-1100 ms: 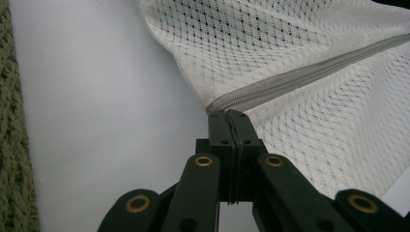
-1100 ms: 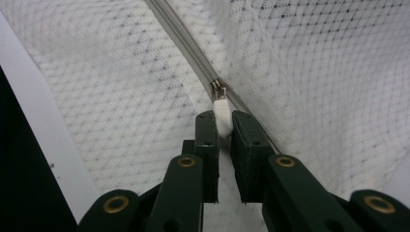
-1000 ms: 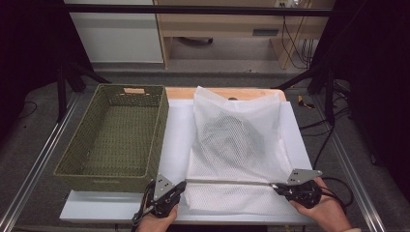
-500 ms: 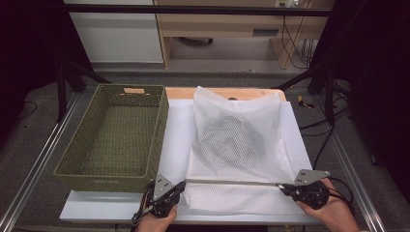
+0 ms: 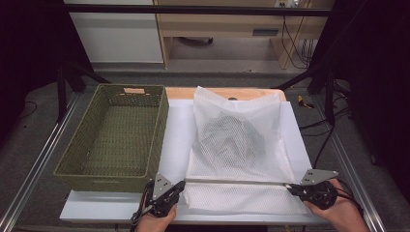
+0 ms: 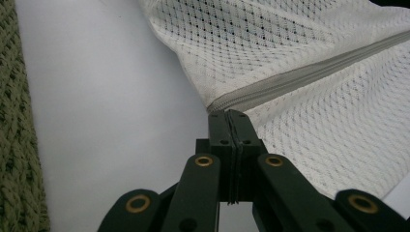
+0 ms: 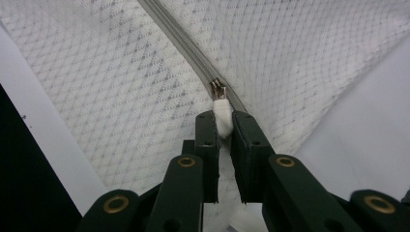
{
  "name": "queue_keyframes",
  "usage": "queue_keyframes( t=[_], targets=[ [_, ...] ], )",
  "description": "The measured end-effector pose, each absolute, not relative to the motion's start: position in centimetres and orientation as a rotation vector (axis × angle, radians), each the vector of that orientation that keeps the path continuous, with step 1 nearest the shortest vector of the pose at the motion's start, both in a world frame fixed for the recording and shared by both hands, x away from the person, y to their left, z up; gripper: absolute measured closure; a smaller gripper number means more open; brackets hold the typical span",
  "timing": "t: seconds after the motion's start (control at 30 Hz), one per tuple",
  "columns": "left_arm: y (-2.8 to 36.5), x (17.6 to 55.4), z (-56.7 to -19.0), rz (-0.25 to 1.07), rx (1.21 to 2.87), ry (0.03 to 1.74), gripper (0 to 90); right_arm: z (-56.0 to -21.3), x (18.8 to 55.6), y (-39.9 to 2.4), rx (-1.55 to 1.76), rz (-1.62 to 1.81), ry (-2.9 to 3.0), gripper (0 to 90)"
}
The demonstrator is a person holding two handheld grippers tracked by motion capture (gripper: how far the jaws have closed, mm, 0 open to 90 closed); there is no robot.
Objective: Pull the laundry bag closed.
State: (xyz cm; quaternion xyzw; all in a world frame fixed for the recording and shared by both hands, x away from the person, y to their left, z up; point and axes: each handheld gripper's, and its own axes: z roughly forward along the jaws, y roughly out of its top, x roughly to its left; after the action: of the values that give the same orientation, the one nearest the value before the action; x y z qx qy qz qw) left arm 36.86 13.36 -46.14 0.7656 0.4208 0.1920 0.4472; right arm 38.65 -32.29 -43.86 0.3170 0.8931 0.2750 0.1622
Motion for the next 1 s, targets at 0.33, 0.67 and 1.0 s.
queue_keyframes(
  t=[0.33, 0.67, 1.0],
  targets=[
    [13.4, 36.9, -46.1, 0.479, 1.897, 1.042, 90.0, -43.9, 38.6, -33.2, 0.936, 0.774, 2.542, 81.6],
    [13.4, 36.9, -46.1, 0.477, 1.900, 1.042, 90.0, -44.2, 38.4, -34.6, 0.970, 0.763, 2.529, 81.6],
    [13.4, 36.9, -46.2, 0.480, 1.900, 1.044, 90.0, -44.5, 38.4, -35.4, 0.998, 0.765, 2.520, 81.5]
  ],
)
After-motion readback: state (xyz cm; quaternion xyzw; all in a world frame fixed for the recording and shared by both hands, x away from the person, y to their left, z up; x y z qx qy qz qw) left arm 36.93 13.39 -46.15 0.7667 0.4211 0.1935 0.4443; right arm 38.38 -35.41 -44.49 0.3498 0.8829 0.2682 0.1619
